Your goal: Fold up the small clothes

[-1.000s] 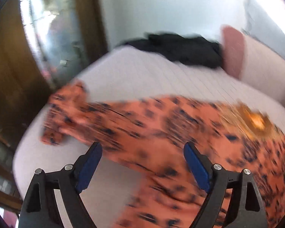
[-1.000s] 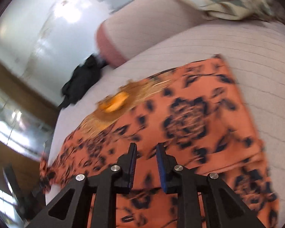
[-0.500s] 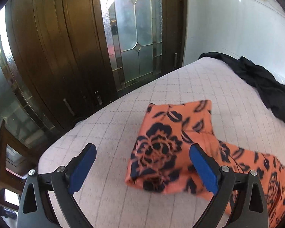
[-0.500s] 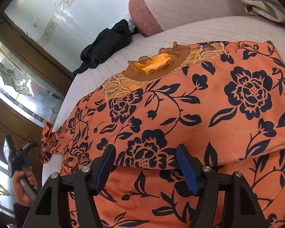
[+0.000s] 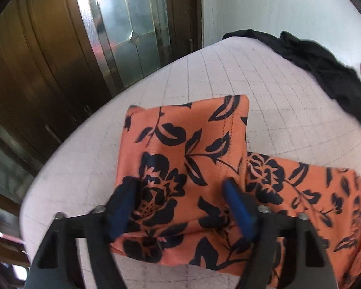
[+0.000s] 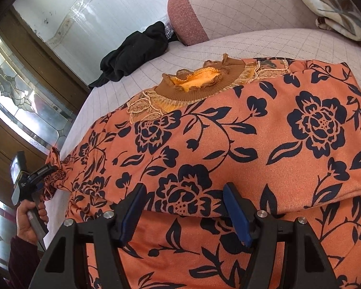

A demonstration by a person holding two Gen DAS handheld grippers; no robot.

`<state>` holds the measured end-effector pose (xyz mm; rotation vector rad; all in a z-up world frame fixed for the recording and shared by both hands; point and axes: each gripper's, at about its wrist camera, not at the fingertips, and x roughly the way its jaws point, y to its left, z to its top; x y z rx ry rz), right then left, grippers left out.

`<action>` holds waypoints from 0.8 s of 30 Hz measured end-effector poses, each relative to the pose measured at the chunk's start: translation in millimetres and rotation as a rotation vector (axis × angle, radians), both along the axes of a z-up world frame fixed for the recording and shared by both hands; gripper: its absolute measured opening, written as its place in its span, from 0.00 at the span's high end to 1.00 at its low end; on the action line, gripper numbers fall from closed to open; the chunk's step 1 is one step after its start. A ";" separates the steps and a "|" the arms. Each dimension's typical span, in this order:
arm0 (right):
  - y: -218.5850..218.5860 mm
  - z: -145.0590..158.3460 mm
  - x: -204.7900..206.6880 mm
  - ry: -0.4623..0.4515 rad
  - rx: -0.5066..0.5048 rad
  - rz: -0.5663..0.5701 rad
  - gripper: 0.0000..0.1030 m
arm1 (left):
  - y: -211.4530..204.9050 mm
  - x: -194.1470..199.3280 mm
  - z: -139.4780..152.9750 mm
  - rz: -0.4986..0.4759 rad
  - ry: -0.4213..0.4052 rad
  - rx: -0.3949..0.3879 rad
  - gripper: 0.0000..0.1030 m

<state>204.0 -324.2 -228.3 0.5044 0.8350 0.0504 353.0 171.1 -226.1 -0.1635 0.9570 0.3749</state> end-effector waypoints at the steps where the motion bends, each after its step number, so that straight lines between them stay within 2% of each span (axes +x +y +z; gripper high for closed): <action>1: -0.7 -0.1 0.5 0.002 0.003 0.000 0.32 | 1.4 -2.1 4.3 0.009 -0.012 0.003 0.59; 2: -1.8 -0.1 0.6 0.003 0.008 0.000 0.32 | 2.6 -3.3 9.2 0.010 -0.017 0.000 0.66; 4: -4.3 0.2 0.2 0.006 0.024 -0.002 0.32 | 7.7 -10.3 19.7 0.017 -0.059 -0.050 0.94; 9: -5.8 -0.1 0.3 0.009 0.034 -0.008 0.33 | 36.4 -27.2 31.6 0.070 -0.116 -0.244 0.94; 11: -5.1 -0.1 0.1 0.008 0.032 -0.008 0.33 | 46.0 -29.3 31.8 0.097 -0.118 -0.283 0.83; 13: -4.4 -0.7 0.4 0.009 0.030 -0.008 0.33 | 53.0 -30.0 34.0 0.137 -0.108 -0.282 0.27; 14: -3.8 -0.9 0.4 0.009 0.029 -0.009 0.33 | 57.0 -35.5 36.5 0.164 -0.114 -0.261 0.20; 16: -3.5 -1.2 0.3 0.008 0.028 -0.009 0.33 | 58.4 -50.4 46.5 0.179 -0.145 -0.207 0.20; 19: -2.9 -1.1 1.2 0.009 0.023 -0.007 0.33 | 52.7 -63.8 56.2 0.117 -0.151 -0.115 0.19; 21: -2.9 -0.9 2.2 0.012 0.021 -0.008 0.33 | 50.4 -61.7 48.7 0.088 -0.083 -0.024 0.19; 23: -2.7 -0.5 2.5 0.014 0.019 -0.010 0.33 | 44.9 -57.1 34.6 0.079 0.025 0.094 0.19; 24: -2.4 -0.4 2.4 0.014 0.018 -0.010 0.33 | 46.2 -56.5 29.5 0.076 0.047 0.113 0.19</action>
